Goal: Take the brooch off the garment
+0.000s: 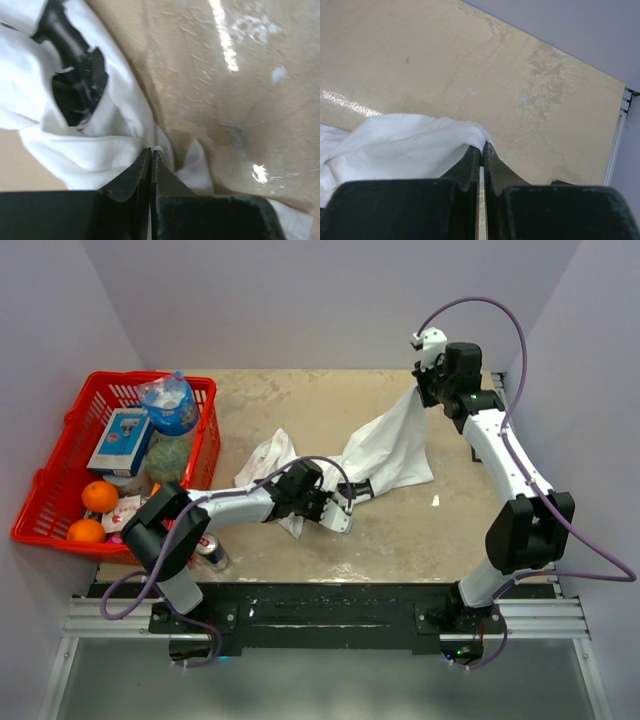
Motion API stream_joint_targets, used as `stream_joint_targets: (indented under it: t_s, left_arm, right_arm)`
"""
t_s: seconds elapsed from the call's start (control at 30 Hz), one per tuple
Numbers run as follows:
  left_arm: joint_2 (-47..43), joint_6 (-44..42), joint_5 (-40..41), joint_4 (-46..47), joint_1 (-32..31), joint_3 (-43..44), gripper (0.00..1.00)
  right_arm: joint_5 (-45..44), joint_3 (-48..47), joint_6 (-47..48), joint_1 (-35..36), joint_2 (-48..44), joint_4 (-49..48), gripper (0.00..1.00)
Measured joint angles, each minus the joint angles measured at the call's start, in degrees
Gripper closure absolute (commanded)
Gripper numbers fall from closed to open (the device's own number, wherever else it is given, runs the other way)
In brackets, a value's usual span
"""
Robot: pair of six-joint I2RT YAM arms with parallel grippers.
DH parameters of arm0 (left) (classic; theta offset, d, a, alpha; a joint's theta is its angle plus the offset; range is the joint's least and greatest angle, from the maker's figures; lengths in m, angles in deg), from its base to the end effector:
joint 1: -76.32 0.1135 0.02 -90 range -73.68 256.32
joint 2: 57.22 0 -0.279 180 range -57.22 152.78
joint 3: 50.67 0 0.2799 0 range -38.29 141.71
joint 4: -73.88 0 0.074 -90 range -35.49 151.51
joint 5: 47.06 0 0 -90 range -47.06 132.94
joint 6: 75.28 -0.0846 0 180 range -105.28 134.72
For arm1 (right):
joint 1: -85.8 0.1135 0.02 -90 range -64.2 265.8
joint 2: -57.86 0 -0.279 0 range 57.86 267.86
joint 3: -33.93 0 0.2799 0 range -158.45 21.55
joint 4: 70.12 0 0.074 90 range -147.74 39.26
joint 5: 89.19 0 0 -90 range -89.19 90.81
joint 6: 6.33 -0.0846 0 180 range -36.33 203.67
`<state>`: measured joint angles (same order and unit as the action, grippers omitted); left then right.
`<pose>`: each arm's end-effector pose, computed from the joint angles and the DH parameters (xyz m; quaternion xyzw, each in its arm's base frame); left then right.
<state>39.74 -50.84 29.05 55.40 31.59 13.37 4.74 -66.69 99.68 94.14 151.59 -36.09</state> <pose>0.2601 -0.2862 0.1163 0.7916 0.5026 -0.0529 0.3433 0.4513 0.0720 0.3532 -0.1973 0.8298 -0.0057 0.5219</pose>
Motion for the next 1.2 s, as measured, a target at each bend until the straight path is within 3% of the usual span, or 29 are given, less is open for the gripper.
stream_joint_targets:
  t_s: [0.17,0.37,0.53,0.63,0.8,0.9,1.03,1.2]
  left_arm:
    - [-0.4,7.7,-4.6,-5.7,2.5,9.6,1.00]
    - [-5.2,16.0,-9.6,-10.3,10.5,16.9,1.00]
    - [-10.8,20.2,-9.8,-15.8,13.8,20.1,1.00]
    - [-12.5,22.1,-8.3,-18.6,15.6,25.7,1.00]
    - [-10.8,23.2,-2.3,-22.8,22.3,46.9,1.00]
    - [-7.9,23.6,1.5,-22.9,26.6,62.0,1.00]
    - [-7.0,23.5,4.9,-21.4,28.2,72.8,1.00]
    - [-7.0,22.4,5.7,-18.5,27.7,78.2,1.00]
  right_arm:
    - [-0.1,-0.2,0.0,0.0,0.0,0.0,1.00]
    - [-0.1,-0.2,0.0,0.0,0.0,0.0,1.00]
    - [-1.1,-2.0,0.3,-0.1,0.4,0.7,1.00]
    - [-1.5,-7.6,0.5,-1.2,1.9,2.2,1.00]
    - [-1.6,-30.6,0.7,-6.1,8.9,5.6,1.00]
    - [-1.9,-38.6,1.9,-7.9,9.0,5.9,1.00]
    - [-1.2,-40.7,4.3,-7.7,5.5,5.4,1.00]
    - [0.5,-39.2,7.1,-7.1,-2.0,5.4,1.00]
